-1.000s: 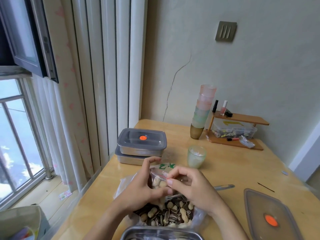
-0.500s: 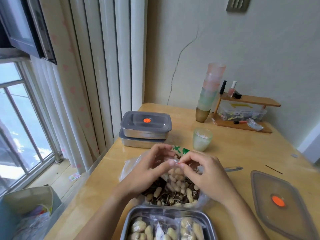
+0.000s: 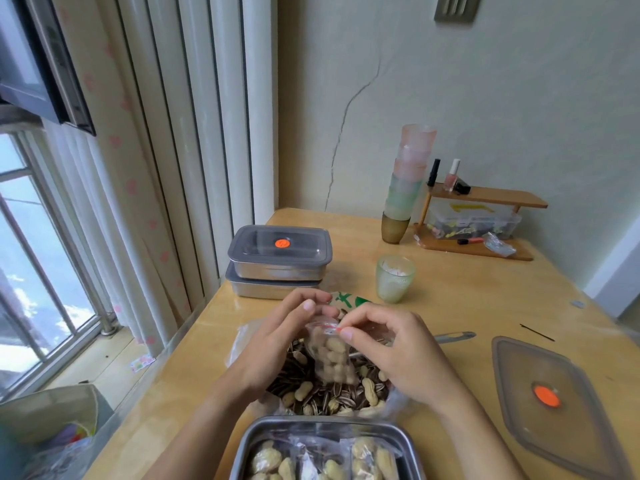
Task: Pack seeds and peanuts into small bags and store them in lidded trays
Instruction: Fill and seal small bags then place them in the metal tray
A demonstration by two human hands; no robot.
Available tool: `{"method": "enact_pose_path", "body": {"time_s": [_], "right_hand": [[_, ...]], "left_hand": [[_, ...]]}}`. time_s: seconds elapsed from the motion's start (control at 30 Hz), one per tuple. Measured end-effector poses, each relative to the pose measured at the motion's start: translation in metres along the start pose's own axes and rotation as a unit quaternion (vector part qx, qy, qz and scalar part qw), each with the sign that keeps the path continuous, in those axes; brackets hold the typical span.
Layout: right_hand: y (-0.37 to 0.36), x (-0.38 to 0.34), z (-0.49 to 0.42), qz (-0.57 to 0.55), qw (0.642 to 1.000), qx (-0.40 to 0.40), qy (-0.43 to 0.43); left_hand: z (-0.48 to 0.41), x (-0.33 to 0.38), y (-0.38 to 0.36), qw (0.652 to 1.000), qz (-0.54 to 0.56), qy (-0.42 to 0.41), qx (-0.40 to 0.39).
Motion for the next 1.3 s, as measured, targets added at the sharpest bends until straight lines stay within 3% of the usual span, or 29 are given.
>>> {"method": "enact_pose_path", "body": {"time_s": [0.47, 0.73, 0.97, 1.17, 1.3], "right_hand": [[0.0, 0.003, -0.001, 0.019, 0.996, 0.07, 0.043], [0.0, 0.007, -0.001, 0.009, 0.996, 0.087, 0.031], [-0.002, 0.004, 0.001, -0.027, 0.998, 0.05, 0.007], [-0.004, 0.006, 0.002, -0.009, 0.999, 0.034, 0.008], [-0.007, 0.006, 0.004, 0.044, 0.998, -0.027, 0.042]], "left_hand": [[-0.002, 0.0, -0.004, 0.999, -0.009, -0.036, -0.014], [-0.008, -0.008, -0.001, 0.997, 0.069, -0.021, 0.014], [-0.008, -0.006, -0.002, 0.994, 0.103, -0.023, -0.003], [-0.008, -0.007, -0.002, 0.999, 0.028, -0.005, 0.017], [-0.008, -0.009, -0.002, 1.0, 0.01, -0.007, 0.017]]}}
Point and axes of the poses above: each hand's wrist, its own z-axis away from the middle knuckle, its own y-axis out of the back of the hand, x = y × z, the point moved 1 cm from there along -z, towards the middle knuckle, and after that the axes turned 6 degrees about x, right-handed, at the moved point
